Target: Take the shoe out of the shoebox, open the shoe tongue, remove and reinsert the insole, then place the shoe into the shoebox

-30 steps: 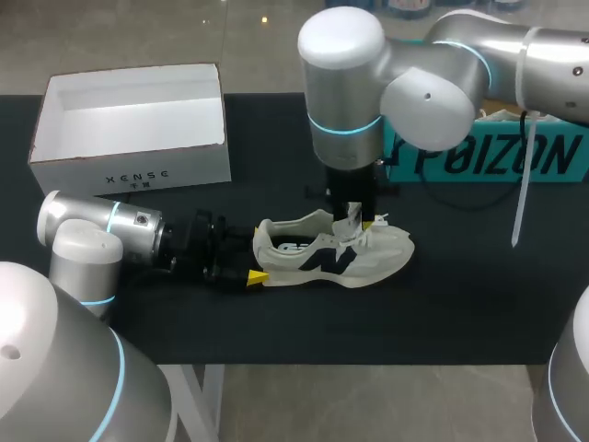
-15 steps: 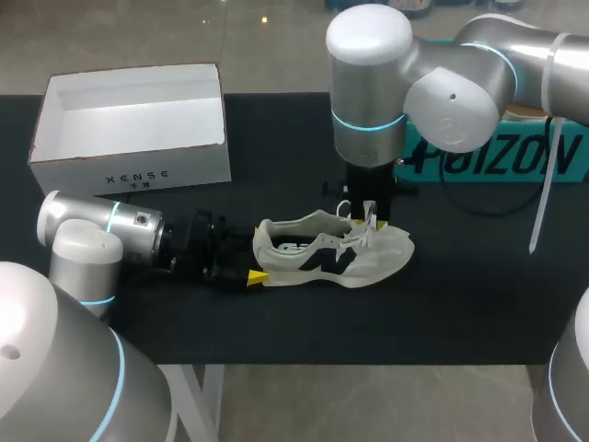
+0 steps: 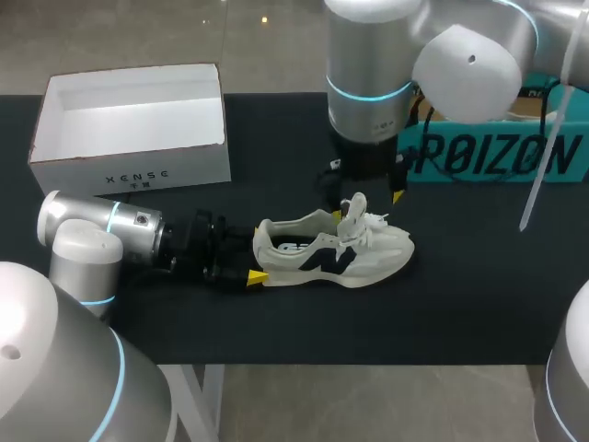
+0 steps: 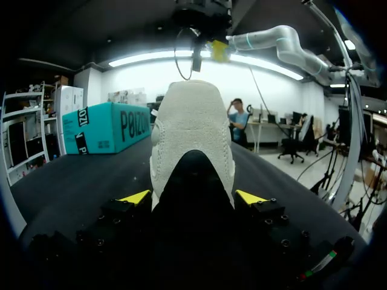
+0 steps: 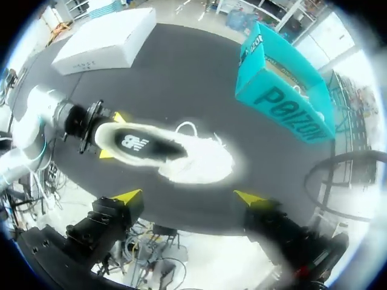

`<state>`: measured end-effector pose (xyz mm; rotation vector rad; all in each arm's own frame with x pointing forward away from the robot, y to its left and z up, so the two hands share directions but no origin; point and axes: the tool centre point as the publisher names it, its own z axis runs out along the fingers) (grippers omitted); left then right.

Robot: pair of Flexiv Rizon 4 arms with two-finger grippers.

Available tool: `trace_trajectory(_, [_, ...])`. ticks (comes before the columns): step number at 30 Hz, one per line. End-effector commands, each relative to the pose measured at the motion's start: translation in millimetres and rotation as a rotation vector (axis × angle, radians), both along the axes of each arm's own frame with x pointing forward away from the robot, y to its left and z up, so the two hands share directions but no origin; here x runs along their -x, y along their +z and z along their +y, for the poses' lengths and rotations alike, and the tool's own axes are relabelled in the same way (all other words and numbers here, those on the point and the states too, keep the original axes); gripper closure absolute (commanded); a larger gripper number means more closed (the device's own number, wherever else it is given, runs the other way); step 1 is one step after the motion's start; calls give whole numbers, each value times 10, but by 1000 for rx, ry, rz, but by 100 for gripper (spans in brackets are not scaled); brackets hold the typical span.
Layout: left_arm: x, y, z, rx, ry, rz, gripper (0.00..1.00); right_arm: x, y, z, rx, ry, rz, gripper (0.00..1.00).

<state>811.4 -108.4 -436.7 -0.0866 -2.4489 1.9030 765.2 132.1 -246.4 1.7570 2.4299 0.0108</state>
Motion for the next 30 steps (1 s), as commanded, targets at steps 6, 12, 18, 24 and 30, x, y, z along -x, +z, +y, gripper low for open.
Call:
trace_trajectory(6, [4, -42, -5, 1, 2, -1, 100, 145, -16, 99, 173, 1195, 320, 0])
trace_trajectory(12, [4, -42, -5, 1, 2, -1, 100, 145, -16, 99, 173, 1195, 320, 0])
trace_trajectory(18, [4, -42, -5, 1, 2, -1, 100, 145, -16, 99, 173, 1195, 320, 0])
trace_trajectory(24, [4, -42, -5, 1, 2, -1, 100, 187, 2, 306, 159, 1660, 298, 0])
trace_trajectory(30, [4, -42, -5, 1, 2, -1, 100, 147, 11, 442, 43, 1762, 293, 0])
